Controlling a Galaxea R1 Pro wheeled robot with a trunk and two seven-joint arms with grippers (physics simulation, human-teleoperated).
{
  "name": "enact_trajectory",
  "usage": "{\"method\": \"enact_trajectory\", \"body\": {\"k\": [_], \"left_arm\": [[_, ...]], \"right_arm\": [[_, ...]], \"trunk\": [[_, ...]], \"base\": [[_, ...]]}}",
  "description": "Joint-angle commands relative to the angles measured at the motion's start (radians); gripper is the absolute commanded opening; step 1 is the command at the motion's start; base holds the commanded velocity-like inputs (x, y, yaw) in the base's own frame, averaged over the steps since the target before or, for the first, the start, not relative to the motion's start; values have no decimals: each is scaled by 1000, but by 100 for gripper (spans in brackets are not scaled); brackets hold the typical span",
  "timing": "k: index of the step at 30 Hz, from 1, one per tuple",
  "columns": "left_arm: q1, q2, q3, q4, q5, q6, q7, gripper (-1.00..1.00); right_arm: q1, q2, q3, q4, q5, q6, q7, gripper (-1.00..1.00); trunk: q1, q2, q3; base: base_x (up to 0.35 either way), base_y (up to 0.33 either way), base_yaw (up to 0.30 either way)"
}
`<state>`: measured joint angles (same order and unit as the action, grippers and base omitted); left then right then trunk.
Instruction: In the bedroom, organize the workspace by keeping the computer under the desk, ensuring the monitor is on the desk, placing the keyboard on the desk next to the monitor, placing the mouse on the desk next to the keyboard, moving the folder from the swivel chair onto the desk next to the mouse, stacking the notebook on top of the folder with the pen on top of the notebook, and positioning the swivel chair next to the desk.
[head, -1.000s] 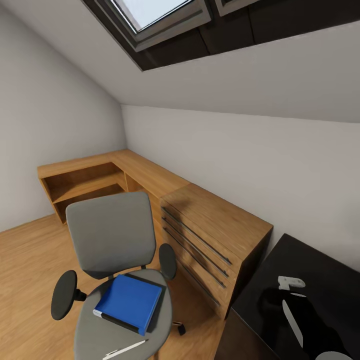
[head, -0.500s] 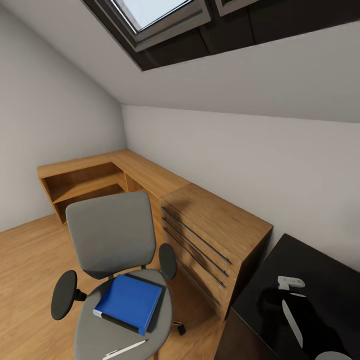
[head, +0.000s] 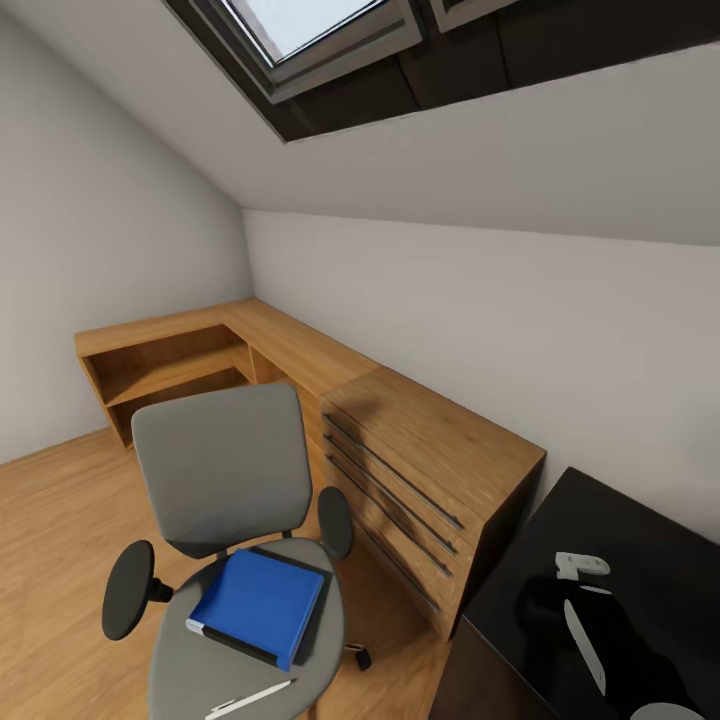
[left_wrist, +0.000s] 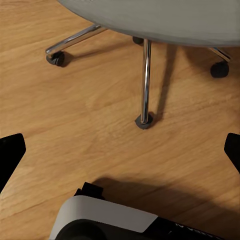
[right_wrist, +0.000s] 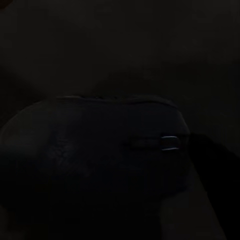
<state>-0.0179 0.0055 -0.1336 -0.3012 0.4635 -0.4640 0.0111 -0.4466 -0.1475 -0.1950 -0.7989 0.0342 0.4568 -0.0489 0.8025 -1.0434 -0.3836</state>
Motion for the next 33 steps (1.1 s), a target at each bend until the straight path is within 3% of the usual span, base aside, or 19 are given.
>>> {"method": "enact_trajectory", "body": {"k": [1, 7, 15, 22, 29, 33], "left_arm": [[-1, 1, -7, 1, 9, -4, 1, 100], [-1, 1, -7, 1, 9, -5, 1, 100], [-1, 1, -7, 1, 9, -4, 1, 100], [-1, 1, -7, 1, 9, -4, 1, 100], [-1, 1, -7, 1, 9, -4, 1, 100], [-1, 1, -7, 1, 9, -3, 4, 100]], "right_arm": [[0, 0, 0, 3, 1, 8, 0, -100], [0, 0, 0, 2, 1, 8, 0, -100], [0, -1, 0, -9, 0, 9, 0, -100], [1, 2, -5, -115, -7, 17, 2, -100], [2, 5, -8, -178, -10, 97, 3, -100], [2, 20, -12, -240, -23, 139, 2, -100]], "trunk": [[0, -1, -1], [0, -1, -1], [-31, 55, 24], [-57, 104, 46], [-84, 153, 68], [-100, 181, 80]], "base": [[0, 0, 0], [0, 0, 0], [0, 0, 0], [0, 0, 0], [0, 0, 0], [0, 0, 0]]}}
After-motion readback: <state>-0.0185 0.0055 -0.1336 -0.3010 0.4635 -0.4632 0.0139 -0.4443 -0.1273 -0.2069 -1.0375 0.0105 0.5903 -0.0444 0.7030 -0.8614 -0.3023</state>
